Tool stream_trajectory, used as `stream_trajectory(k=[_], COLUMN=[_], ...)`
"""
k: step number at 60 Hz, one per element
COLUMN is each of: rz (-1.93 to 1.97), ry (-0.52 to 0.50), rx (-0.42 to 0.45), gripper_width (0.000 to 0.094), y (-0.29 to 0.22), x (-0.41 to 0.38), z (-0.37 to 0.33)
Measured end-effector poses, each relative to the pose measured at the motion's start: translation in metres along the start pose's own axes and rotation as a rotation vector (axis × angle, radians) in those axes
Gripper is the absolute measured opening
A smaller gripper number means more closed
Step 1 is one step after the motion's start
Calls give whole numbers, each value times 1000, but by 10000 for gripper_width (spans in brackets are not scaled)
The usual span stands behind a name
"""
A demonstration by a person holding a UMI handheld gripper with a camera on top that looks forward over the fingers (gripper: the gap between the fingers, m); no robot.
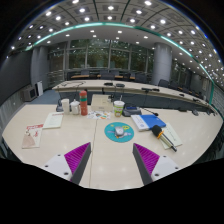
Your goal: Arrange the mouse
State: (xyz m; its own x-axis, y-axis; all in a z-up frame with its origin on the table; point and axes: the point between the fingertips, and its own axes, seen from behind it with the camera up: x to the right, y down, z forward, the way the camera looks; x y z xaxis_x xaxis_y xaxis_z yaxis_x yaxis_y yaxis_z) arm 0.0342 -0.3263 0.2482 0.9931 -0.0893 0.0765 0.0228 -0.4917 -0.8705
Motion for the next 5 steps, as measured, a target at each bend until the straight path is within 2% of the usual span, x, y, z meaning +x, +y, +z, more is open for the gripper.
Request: stream_trajectory(k=[5], rz=[3], ry=[-8], rx=[-6], gripper_width=[855], y=[0], x=[-3], z=[0])
